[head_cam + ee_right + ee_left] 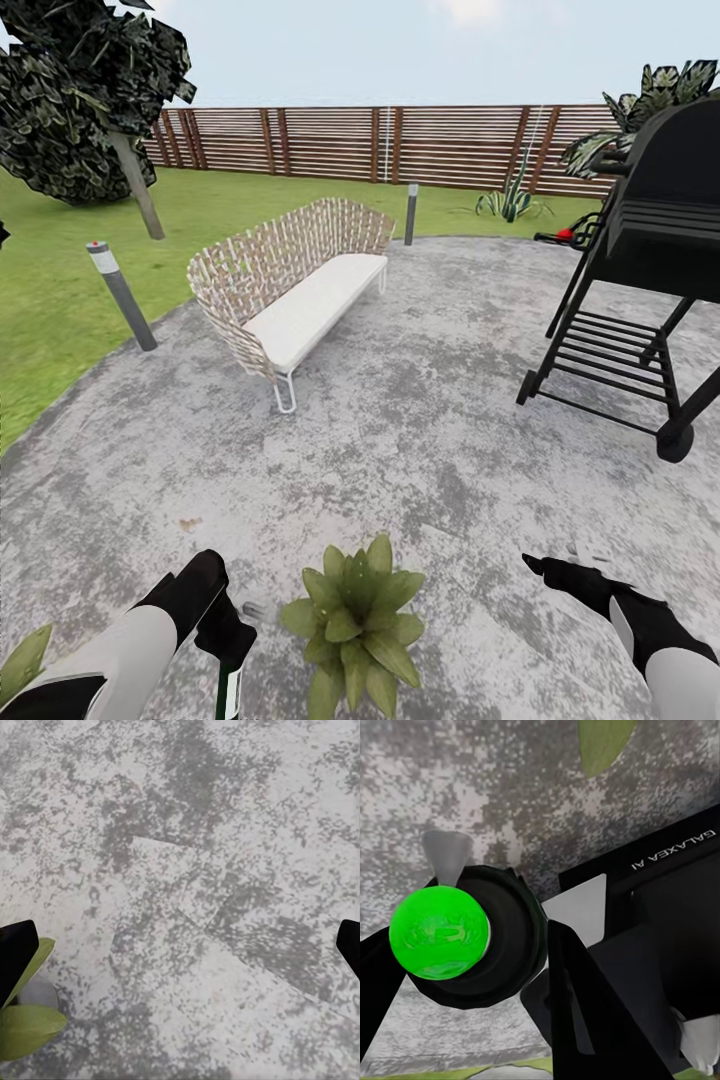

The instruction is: Pick up the pesticide atomizer in the garden and spray insectifuge to fully cover both potted plants in the garden.

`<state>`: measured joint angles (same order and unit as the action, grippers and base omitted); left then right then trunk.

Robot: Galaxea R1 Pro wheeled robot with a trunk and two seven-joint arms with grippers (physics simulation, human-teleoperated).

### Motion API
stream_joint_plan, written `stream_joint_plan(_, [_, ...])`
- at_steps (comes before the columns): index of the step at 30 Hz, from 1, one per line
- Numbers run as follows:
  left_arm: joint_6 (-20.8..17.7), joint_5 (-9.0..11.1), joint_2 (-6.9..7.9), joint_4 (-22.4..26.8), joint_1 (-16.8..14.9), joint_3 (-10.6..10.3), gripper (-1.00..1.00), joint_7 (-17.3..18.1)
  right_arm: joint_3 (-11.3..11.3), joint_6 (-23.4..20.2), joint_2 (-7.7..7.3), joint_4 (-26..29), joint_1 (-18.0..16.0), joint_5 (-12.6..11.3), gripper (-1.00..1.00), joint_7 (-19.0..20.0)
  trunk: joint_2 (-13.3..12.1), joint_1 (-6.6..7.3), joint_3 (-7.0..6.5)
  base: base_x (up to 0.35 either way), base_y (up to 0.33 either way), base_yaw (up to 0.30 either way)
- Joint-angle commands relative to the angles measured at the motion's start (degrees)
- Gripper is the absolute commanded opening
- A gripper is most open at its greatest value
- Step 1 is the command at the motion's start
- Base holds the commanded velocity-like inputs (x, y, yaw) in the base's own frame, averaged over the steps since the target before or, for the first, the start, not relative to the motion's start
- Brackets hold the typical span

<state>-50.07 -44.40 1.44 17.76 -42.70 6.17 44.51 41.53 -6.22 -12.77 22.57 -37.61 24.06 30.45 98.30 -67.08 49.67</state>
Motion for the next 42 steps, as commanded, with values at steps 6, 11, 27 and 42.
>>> stream_joint_plan(6, [-0.3,-0.6,-0.04,0.1,0.0,0.4,-1.0,0.5,0.5,-0.4,0.06,0.1,0.0,0.3,1.0,0.4,0.0,0.01,0.4,0.0,0.0,0.1])
stream_joint_plan(11, [-0.3,-0.6,-0.04,0.0,0.0,0.4,-1.0,0.5,0.5,-0.4,0.06,0.1,-0.1,0.3,1.0,0.4,0.0,0.01,0.73,0.0,0.0,0.126])
stream_joint_plan(27, [-0.3,-0.6,-0.04,0.1,0.0,0.5,-1.0,0.5,0.5,-0.3,0.06,0.1,0.0,0.3,1.0,0.4,0.0,0.01,0.92,0.0,0.0,0.022])
stream_joint_plan(42, [-0.3,-0.6,0.03,0.1,0.0,0.4,-1.0,0.5,0.5,-0.4,0.04,0.1,0.0,0.3,1.0,0.4,5.2,-2.85,3.25,0.0,0.0,0.0])
